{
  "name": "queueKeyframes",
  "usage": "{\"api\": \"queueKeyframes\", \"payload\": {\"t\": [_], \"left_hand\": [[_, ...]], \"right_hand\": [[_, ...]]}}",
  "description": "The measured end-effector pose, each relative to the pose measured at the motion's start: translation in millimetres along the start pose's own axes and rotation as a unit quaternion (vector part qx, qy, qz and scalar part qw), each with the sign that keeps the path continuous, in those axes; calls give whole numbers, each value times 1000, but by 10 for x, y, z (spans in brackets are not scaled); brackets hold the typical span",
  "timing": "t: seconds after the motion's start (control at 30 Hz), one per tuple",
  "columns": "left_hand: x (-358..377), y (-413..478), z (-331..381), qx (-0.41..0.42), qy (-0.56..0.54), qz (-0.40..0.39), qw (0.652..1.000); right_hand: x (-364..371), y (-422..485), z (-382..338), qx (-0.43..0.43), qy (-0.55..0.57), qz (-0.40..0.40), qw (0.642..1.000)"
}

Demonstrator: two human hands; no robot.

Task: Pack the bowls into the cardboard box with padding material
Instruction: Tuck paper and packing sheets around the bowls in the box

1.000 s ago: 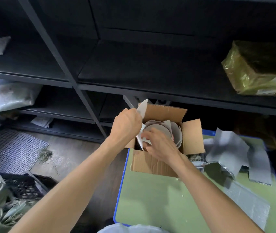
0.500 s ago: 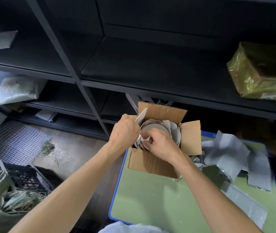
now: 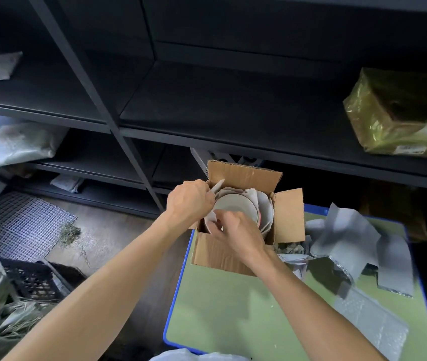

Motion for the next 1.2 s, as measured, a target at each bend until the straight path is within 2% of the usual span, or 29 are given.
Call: {"api": "queueKeyframes", "payload": {"t": [0.2, 0.37, 0.57, 0.67, 0.8, 1.2], "left_hand": [[63, 134, 24, 17, -7, 6, 1000], [49, 69, 4, 23, 0, 46, 999], [-8, 109, -23, 26, -6, 85, 996], [-22, 83, -14, 29, -18, 79, 996], [33, -7, -25, 28, -22, 42, 998], [138, 116, -110, 54, -11, 36, 998]], "right_hand": [[69, 1, 48, -16, -45, 11, 999], [-9, 32, 21, -25, -5, 63, 998], [36, 45, 51, -30, -31, 28, 999], [54, 29, 65, -39, -57, 11, 998], [73, 47, 32, -25, -36, 30, 999], [107, 18, -73, -16, -50, -17, 998]]}}
Point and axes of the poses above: each hand's wrist, its own y-axis towards the middle knuckle, its own x-axis out of the palm, z = x × y, the point moved 3 cm from there along y, towards the middle knuckle, and after that the axes turned 12 degrees about z, right-handed, at the moved point
